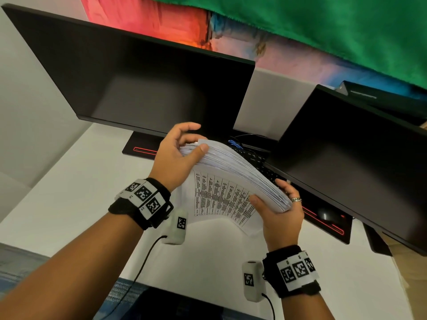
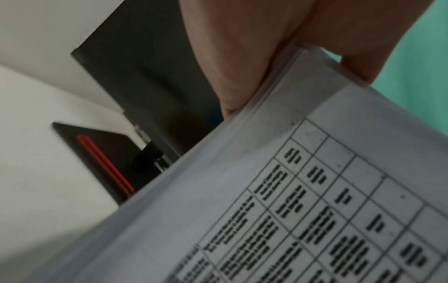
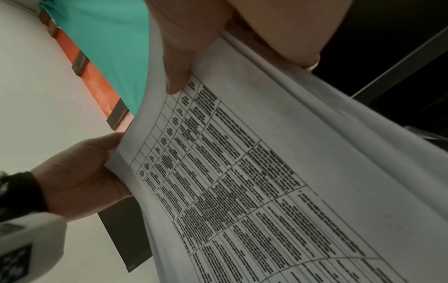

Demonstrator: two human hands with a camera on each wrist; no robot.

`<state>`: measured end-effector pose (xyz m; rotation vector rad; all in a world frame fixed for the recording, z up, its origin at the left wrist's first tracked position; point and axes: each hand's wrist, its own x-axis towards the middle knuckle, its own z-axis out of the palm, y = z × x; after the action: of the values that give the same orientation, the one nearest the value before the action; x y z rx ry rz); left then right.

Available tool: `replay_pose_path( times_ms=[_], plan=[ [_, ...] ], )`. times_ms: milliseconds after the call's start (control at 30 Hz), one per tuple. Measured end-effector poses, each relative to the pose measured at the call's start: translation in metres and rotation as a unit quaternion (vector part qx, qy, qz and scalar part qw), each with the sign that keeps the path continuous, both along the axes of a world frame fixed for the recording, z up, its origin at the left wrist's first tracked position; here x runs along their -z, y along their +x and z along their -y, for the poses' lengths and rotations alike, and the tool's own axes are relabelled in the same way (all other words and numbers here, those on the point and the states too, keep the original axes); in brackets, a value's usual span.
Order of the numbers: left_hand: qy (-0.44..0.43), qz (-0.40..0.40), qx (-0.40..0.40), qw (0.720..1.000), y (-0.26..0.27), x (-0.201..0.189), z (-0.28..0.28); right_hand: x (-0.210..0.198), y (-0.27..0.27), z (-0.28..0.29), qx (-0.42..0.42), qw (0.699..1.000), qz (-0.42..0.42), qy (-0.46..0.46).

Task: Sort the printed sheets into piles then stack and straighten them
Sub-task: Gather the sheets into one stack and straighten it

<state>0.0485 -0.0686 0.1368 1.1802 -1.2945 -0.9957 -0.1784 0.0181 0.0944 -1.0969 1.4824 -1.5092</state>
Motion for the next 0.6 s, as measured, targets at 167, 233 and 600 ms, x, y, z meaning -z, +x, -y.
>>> replay_pose_path(
  times_ms=[167, 233, 600],
  plan=[
    [0.012, -0.054, 0.094, 0.994, 0.018, 0.011, 0.002, 0.005, -0.005, 0.006, -0.008, 1.0, -0.008, 0.024],
    [0.049, -0.061, 0.167, 0.983, 0.027, 0.019, -0.001, 0.007, -0.009, 0.007, -0.008, 0.999, 0.002, 0.032],
    [0.03, -0.01, 0.171, 0.985, 0.009, 0.031, -0.029, -0.002, -0.013, -0.005, 0.023, 0.999, 0.046, 0.004]
  ],
)
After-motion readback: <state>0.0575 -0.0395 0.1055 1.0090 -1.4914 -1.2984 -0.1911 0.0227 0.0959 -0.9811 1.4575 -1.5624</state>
